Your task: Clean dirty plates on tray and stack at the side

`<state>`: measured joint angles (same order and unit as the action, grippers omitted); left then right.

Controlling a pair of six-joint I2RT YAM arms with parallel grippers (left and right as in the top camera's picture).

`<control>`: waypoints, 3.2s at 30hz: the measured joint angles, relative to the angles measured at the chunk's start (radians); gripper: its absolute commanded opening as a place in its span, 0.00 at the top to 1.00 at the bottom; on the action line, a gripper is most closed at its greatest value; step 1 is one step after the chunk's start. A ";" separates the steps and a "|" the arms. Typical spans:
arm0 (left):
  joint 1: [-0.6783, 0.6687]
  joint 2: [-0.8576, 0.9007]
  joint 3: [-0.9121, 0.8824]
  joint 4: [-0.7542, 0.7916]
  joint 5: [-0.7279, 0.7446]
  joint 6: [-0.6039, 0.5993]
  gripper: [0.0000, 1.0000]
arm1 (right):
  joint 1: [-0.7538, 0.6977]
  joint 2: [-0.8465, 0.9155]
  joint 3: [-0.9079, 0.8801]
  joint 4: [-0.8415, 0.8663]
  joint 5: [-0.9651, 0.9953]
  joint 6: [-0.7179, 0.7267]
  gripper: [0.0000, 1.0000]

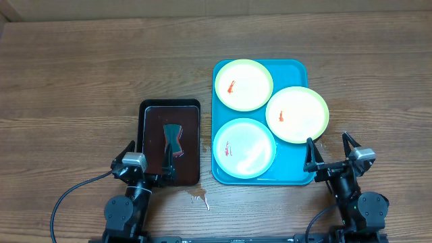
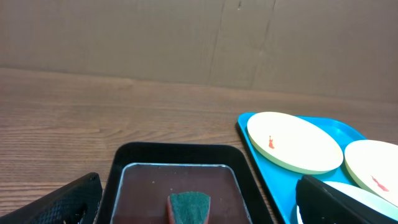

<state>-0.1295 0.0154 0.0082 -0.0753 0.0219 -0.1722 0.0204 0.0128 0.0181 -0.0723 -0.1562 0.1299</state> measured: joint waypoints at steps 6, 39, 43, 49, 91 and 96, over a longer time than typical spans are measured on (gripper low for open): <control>0.000 0.000 0.000 0.000 0.000 0.000 0.00 | 0.000 0.000 0.000 0.000 0.000 0.000 0.00; 0.000 0.000 0.000 0.000 0.000 0.000 0.00 | 0.000 0.000 0.000 0.000 0.000 0.000 0.00; 0.000 0.000 0.000 0.000 0.000 0.000 0.00 | 0.000 0.000 0.000 0.000 0.000 0.000 0.00; 0.000 0.000 0.000 0.000 0.000 0.000 0.00 | 0.000 0.000 0.000 0.000 0.000 0.000 0.00; 0.000 0.705 0.989 -0.652 0.084 0.001 0.00 | 0.000 0.531 0.815 -0.583 -0.210 0.000 0.00; 0.000 0.927 1.263 -0.878 0.095 0.001 0.00 | 0.000 0.797 1.111 -0.806 -0.214 0.001 0.00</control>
<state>-0.1295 0.9428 1.2716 -0.9531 0.1173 -0.1715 0.0204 0.8097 1.1294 -0.8783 -0.3698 0.1310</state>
